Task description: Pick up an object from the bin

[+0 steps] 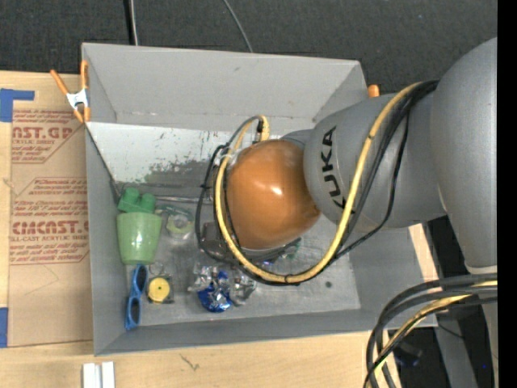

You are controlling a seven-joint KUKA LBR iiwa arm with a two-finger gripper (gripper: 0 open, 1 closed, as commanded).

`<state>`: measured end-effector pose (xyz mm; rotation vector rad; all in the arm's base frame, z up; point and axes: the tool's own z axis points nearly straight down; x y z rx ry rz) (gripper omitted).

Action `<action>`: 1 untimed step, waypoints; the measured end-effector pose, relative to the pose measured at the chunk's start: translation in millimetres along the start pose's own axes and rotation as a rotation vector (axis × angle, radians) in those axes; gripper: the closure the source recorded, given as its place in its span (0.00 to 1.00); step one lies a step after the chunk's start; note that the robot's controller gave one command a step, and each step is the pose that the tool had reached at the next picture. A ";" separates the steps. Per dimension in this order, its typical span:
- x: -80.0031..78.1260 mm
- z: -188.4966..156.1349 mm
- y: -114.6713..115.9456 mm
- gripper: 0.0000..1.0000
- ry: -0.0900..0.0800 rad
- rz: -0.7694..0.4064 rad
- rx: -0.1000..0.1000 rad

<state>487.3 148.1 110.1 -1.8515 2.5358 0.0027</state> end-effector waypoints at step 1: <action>-1.5 -33.5 0.1 1.00 -0.001 0.001 0.002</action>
Offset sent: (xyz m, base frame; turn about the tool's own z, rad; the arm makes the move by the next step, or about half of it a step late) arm 0.0001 -0.0001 0.0322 0.0000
